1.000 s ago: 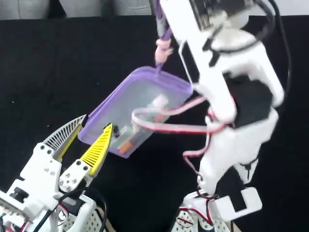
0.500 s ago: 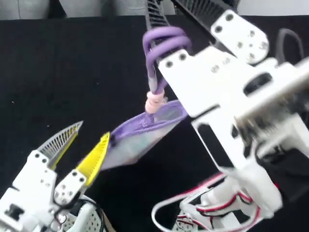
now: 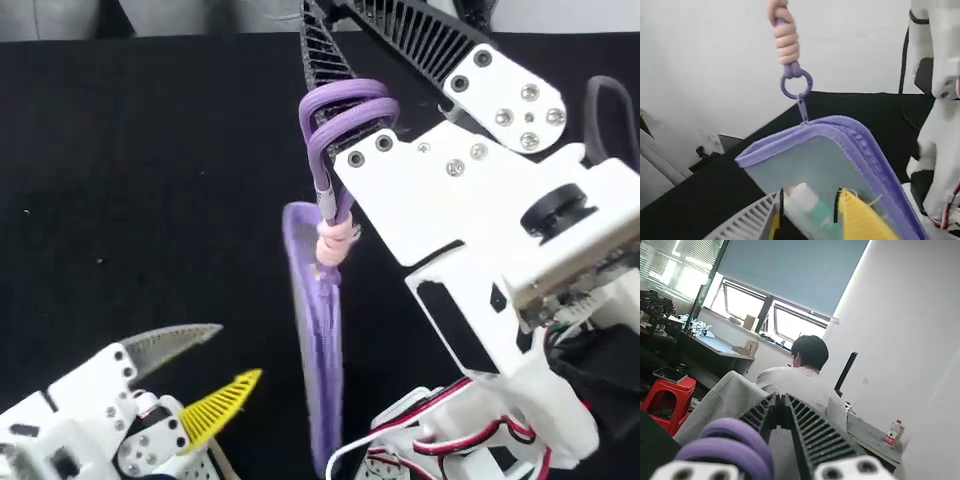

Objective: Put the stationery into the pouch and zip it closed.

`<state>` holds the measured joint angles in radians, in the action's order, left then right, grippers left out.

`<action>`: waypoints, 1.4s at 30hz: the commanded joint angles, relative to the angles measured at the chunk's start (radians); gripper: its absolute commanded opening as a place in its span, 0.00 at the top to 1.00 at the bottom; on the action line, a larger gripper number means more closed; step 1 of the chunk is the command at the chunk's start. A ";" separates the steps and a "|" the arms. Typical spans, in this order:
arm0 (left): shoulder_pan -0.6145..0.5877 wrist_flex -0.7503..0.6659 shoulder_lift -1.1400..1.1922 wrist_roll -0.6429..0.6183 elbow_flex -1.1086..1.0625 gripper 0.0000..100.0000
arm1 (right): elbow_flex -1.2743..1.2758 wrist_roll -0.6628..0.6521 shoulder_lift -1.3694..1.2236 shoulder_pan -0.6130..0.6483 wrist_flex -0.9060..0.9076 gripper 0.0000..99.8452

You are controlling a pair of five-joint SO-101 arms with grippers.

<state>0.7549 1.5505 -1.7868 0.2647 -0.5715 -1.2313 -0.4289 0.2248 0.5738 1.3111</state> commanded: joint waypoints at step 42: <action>-0.205 -0.158 -0.037 -0.135 -0.236 0.74 | 0.252 -0.006 0.085 0.133 -0.230 0.99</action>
<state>0.5370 1.4431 -1.8236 0.1281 -0.7802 -0.9782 -0.4289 0.2631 0.6889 1.0764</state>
